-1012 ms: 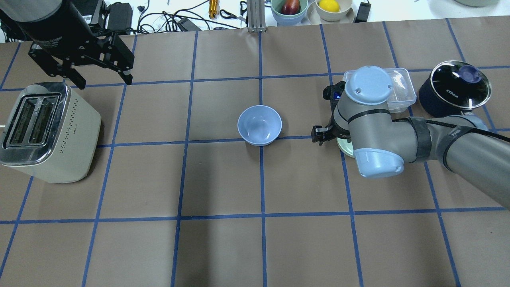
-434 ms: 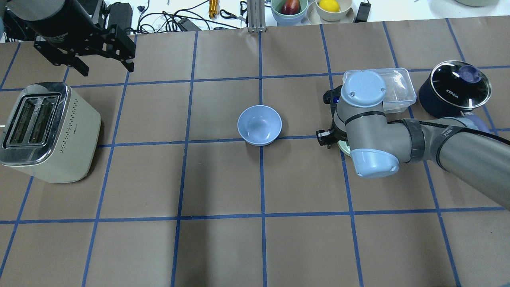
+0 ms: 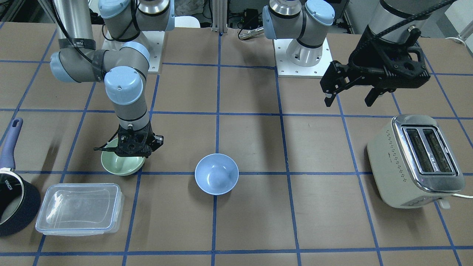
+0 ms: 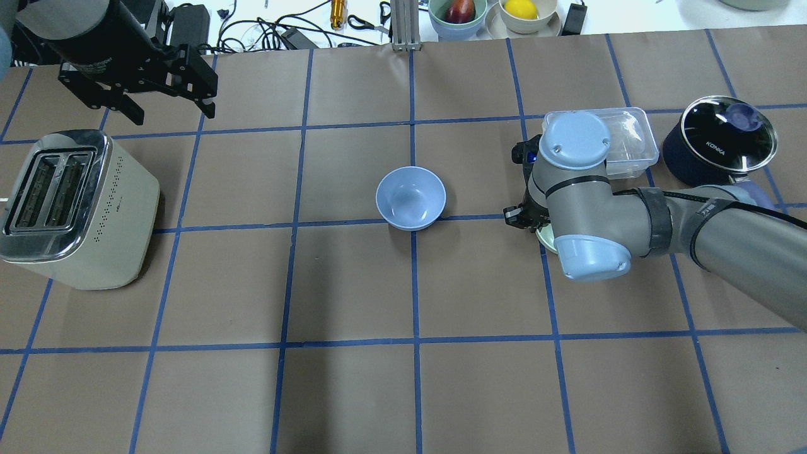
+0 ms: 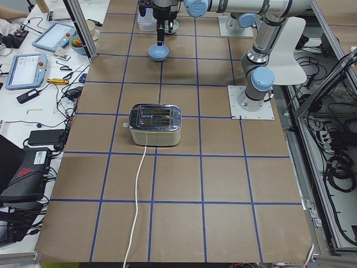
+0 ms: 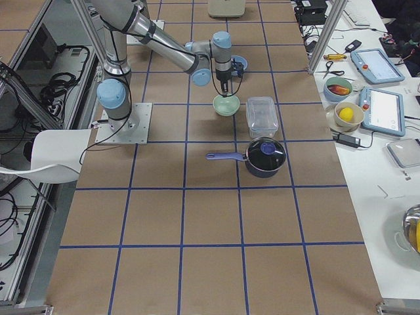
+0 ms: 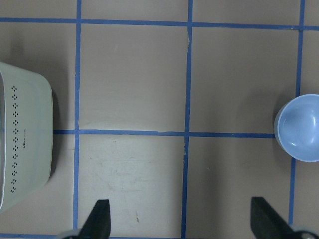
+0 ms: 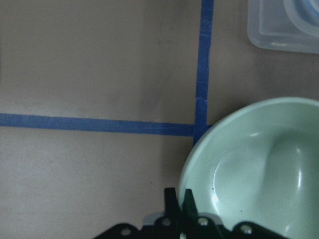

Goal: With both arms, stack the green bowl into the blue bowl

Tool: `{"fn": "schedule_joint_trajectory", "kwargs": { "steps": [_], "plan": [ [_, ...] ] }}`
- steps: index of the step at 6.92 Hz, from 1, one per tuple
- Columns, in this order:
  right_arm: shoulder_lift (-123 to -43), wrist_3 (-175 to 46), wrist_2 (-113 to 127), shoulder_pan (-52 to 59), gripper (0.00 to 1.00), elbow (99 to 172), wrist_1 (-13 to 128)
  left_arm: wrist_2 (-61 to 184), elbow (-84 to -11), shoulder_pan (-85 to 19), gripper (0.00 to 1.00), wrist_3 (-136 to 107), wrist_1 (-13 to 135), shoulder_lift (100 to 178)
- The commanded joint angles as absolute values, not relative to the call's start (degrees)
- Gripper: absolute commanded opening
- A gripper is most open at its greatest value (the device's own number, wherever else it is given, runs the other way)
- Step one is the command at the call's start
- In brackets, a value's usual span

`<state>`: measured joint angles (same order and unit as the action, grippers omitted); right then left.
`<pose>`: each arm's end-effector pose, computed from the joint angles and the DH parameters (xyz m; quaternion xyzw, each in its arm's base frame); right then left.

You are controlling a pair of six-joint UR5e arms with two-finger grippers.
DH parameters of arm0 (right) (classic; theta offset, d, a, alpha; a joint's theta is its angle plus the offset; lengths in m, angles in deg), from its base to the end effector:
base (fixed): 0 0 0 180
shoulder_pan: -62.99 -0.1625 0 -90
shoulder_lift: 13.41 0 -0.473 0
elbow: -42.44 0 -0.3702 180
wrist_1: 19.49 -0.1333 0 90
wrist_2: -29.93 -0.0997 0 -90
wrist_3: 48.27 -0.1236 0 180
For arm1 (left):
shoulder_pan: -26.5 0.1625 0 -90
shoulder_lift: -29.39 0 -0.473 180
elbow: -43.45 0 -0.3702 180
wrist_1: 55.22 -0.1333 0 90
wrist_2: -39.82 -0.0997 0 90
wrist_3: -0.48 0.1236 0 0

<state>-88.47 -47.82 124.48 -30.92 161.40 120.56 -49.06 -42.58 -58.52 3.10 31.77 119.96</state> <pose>0.1574 -0.4914 0.2510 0.0358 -0.9971 0.0548 0.0380 -0.0929 -0.4971 0.5458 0.0200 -0.9982 0.0564 0.0060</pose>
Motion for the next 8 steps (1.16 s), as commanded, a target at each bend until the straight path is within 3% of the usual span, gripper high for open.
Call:
{"fn": "schedule_joint_trajectory", "kwargs": {
  "steps": [1, 3, 5, 8],
  "plan": [
    [-89.1, -49.5, 124.3, -32.5, 0.00, 159.1, 120.5, -48.9, -42.6, -58.7, 1.00, 3.0, 32.1, 120.1],
    [-88.1, -58.7, 124.7, -40.9, 0.00, 146.4, 108.5, -48.9, -42.6, -58.8, 1.00, 2.2, 32.3, 120.1],
    [-82.2, -69.0, 124.2, -49.4, 0.00, 135.4, 104.1, -48.7, -42.7, -58.8, 1.00, 2.1, 32.4, 120.0],
    [-76.4, -72.1, 119.3, -53.2, 0.00, 131.7, 104.3, -48.7, -42.8, -58.8, 1.00, 2.1, 32.4, 119.9]
  ]
}}
